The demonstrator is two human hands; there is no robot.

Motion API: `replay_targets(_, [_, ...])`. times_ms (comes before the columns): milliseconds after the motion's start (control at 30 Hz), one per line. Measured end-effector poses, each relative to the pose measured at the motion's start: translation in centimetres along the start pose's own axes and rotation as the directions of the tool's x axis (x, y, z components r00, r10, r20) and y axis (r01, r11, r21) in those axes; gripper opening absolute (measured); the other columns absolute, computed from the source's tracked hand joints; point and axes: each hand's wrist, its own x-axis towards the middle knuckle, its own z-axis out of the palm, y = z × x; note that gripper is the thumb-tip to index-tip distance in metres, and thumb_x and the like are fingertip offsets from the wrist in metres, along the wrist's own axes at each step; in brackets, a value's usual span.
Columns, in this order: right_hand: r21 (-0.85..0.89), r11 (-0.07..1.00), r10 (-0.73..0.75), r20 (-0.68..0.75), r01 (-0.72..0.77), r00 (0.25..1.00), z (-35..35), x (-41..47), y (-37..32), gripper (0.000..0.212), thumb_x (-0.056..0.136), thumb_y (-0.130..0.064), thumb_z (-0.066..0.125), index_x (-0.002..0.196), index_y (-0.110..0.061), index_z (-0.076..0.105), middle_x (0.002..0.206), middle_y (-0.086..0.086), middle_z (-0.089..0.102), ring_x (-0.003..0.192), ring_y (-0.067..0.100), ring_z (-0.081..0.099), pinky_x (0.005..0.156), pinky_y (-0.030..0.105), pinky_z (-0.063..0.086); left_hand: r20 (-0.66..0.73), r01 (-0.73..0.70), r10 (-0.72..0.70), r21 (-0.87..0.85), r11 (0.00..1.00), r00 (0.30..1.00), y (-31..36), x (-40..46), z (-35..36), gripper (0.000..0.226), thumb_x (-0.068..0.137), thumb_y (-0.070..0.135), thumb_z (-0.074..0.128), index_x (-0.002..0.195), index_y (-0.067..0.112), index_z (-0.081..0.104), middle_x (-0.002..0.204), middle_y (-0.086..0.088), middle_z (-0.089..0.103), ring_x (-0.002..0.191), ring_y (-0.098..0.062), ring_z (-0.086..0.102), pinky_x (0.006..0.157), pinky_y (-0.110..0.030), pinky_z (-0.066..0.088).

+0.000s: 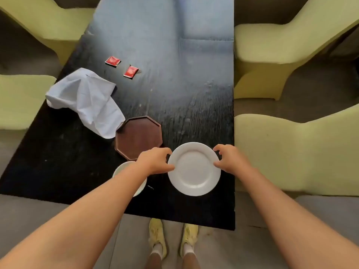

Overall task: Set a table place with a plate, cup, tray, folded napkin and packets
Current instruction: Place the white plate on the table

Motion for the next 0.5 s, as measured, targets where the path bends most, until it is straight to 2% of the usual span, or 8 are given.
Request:
replay_targets(133, [0.052, 0.995, 0.086, 0.008, -0.087, 0.996, 1.8, -0.6, 1.4, 0.038, 0.078, -0.015, 0.058, 0.116, -0.018, 0.053, 0.111, 0.007, 0.057, 0.096, 0.026, 0.056, 0.075, 0.036, 0.049, 0.010, 0.076, -0.076, 0.007, 0.997, 0.997, -0.2, 0.6, 2.0, 0.050, 0.073, 0.039, 0.059, 0.121, 0.027, 0.048, 0.105, 0.003, 0.063, 0.098, -0.021, 0.058, 0.079, -0.038, 0.049])
replay_targets(300, [0.157, 0.982, 0.118, -0.059, -0.107, 0.991, 4.1, -0.6, 1.8, 0.033, 0.078, -0.007, 0.051, 0.110, -0.014, 0.054, 0.101, 0.011, 0.062, 0.089, 0.030, 0.057, 0.070, 0.037, 0.049, -0.049, 0.129, -0.129, -0.009, 0.992, 0.990, 0.1, 1.3, 4.0, 0.045, 0.075, 0.029, 0.059, 0.117, 0.020, 0.045, 0.104, -0.004, 0.062, 0.098, -0.028, 0.058, 0.069, -0.036, 0.045])
replay_targets(433, [0.318, 0.940, 0.171, -0.118, -0.126, 0.978, 5.5, -0.8, 1.4, 0.037, 0.079, 0.001, 0.048, 0.114, -0.011, 0.053, 0.100, 0.012, 0.063, 0.086, 0.029, 0.055, 0.066, 0.033, 0.041, -0.076, 0.146, -0.174, -0.283, 0.948, 0.982, 0.2, 1.5, 5.1, 0.039, 0.074, 0.010, 0.056, 0.112, 0.018, 0.046, 0.093, -0.007, 0.062, 0.089, -0.030, 0.060, 0.075, -0.042, 0.050])
replay_targets(500, [0.386, 0.911, 0.210, -0.133, -0.144, 0.969, 5.7, -0.8, 1.3, 0.042, 0.078, 0.004, 0.047, 0.116, -0.011, 0.055, 0.091, 0.009, 0.061, 0.082, 0.025, 0.052, 0.066, 0.031, 0.040, -0.084, 0.134, -0.182, -0.403, 0.906, 0.980, 0.0, 1.5, 5.3, 0.039, 0.076, 0.007, 0.055, 0.112, 0.020, 0.049, 0.084, -0.003, 0.061, 0.084, -0.028, 0.062, 0.078, -0.043, 0.051])
